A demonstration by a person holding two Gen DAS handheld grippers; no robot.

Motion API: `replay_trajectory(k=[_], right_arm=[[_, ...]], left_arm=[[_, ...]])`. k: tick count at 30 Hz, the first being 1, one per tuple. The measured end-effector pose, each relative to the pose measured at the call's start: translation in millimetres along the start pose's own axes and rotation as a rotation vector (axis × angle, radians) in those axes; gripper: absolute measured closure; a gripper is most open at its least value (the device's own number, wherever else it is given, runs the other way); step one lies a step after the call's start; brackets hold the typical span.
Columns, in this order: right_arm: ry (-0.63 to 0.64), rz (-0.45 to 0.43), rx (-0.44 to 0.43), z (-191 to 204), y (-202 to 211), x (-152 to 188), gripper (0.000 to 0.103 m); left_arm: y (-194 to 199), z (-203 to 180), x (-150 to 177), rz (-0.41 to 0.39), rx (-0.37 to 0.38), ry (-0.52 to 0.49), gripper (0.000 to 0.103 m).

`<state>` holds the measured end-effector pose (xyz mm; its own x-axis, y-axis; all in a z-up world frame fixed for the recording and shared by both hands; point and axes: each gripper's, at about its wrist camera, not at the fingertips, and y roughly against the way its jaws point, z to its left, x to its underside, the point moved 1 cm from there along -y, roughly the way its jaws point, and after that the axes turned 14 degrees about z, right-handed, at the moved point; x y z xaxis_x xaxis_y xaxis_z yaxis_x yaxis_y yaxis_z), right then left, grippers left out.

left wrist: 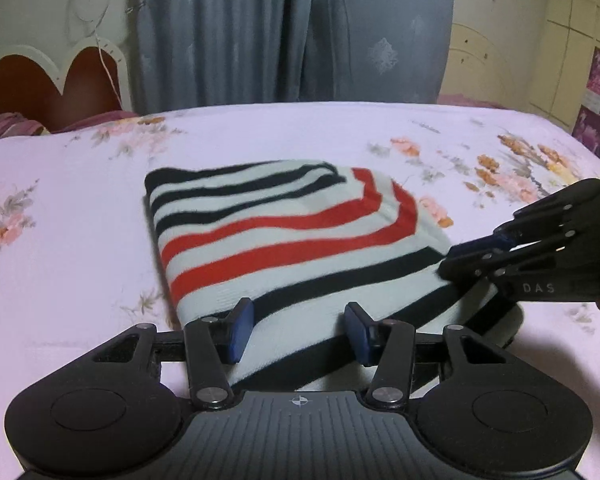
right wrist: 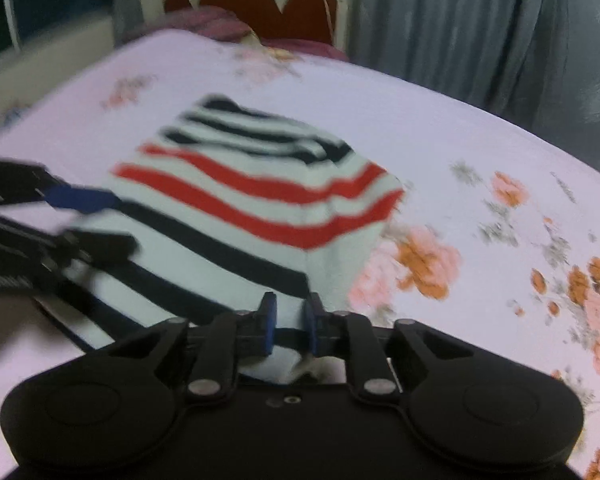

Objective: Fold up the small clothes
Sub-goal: 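Press the folded sweater flat with both grippers, then open and withdraw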

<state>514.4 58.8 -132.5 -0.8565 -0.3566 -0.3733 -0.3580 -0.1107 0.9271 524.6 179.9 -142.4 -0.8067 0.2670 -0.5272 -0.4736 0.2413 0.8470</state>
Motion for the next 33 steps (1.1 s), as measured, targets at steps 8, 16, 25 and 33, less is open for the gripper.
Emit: replay_trajectory(k=[8,16,25,33], right_arm=[[-0.026,-0.004,0.043,-0.7,10.6,-0.4,0.087],[0.057,-0.036,-0.022,20.0,32.0,20.4,0.091],[0.036,0.007,-0.002,10.5,7.5,48.3,0.098],[0.006,-0.020,0.012,12.8,5.0,51.9,0.098]], left_arm=[[25.0,-1.1,7.8,-0.019,-0.010,0.023,0.056],[27.2,-0.7,46.9,0.036,-0.019,0.103,0.064],[16.3,-6.6,57.1,0.049,-0.067,0.118,0.064],[14.4,-12.3,54.2,0.050,-0.122,0.124,0.064]])
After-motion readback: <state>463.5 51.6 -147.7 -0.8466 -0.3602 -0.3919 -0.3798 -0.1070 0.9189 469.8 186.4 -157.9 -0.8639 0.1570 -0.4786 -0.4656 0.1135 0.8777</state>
